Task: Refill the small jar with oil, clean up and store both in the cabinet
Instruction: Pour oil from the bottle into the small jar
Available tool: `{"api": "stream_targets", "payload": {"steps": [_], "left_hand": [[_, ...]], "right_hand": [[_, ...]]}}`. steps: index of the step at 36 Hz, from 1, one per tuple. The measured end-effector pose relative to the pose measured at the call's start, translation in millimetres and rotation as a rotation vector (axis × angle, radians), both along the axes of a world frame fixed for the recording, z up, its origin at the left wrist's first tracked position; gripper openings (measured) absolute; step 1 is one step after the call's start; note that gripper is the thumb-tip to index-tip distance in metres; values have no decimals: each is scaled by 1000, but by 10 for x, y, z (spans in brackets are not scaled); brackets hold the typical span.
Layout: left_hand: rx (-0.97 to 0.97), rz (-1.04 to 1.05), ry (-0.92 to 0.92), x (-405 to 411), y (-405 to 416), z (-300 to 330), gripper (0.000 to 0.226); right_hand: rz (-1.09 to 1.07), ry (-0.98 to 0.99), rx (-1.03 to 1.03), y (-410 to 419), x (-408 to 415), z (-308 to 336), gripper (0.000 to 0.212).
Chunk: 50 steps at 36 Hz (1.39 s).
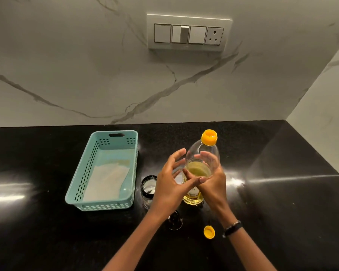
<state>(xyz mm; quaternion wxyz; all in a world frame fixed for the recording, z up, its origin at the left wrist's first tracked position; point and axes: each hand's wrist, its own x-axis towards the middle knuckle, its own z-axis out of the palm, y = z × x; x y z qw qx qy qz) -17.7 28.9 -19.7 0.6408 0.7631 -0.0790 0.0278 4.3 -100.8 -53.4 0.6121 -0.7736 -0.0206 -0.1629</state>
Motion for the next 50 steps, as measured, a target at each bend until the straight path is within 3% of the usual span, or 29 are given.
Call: {"api": "stream_targets", "payload": {"steps": [5, 9, 17, 29, 40, 50], "left_hand": [[44, 63, -27, -21, 217, -17, 81], [84, 136, -27, -79, 447, -74, 76], [171, 230, 75, -241, 790, -330, 81], [237, 233, 123, -258, 756, -467, 84], [253, 225, 199, -206, 698, -595, 79], [264, 216, 139, -195, 664, -619, 68]], "right_hand": [[3, -16, -35, -18, 35, -17, 78], [28, -64, -175, -41, 57, 40, 66], [168, -126, -380, -115, 135, 265, 63], [267, -147, -733, -307, 133, 294, 86], [305, -83, -998, -314, 207, 158, 78], [322, -85, -1186, -363, 253, 120, 78]]}}
